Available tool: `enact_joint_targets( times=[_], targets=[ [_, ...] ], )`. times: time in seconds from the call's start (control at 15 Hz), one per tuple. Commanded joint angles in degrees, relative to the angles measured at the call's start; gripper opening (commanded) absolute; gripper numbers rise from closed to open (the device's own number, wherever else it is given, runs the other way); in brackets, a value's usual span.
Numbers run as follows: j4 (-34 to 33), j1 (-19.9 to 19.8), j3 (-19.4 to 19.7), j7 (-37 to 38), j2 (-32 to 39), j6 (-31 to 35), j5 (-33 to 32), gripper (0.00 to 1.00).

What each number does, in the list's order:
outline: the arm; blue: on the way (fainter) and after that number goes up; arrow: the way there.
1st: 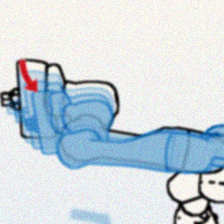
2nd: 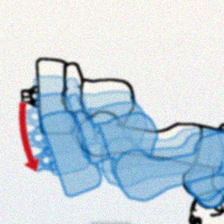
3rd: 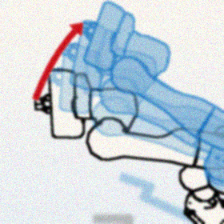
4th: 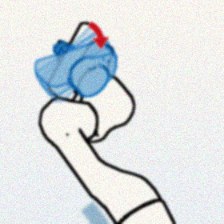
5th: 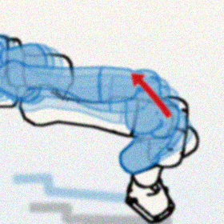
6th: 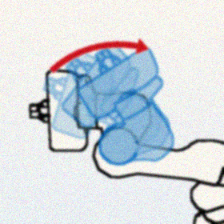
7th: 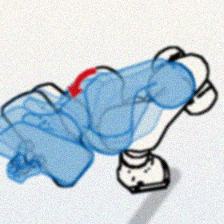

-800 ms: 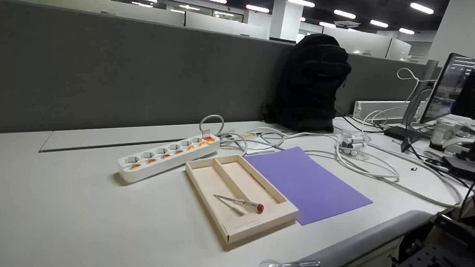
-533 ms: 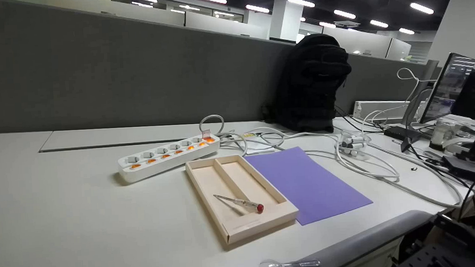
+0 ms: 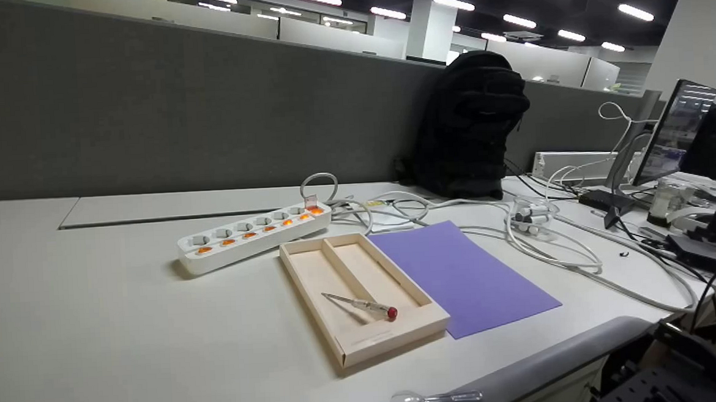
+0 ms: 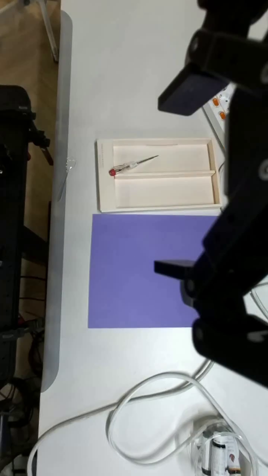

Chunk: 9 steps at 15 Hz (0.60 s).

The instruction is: Remove the screwdriver from the tray and put it on the purple placemat

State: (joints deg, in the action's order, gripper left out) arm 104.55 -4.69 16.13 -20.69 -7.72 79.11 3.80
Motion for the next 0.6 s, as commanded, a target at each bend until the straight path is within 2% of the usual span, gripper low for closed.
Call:
enact_joint_targets(
  times=[0.0,0.13,0.33,0.53],
  targets=[
    [3.38,-0.39,-3.85,0.82,1.04,0.89,-3.05,1.0],
    [7.68,0.49,-6.56,2.72,0.63,5.36,-6.31,1.0],
    [15.26,2.1,-10.14,1.38,-0.31,13.29,-8.55,1.0],
    [22.71,3.99,-12.98,0.58,-1.34,22.21,-7.82,1.0]
  ],
)
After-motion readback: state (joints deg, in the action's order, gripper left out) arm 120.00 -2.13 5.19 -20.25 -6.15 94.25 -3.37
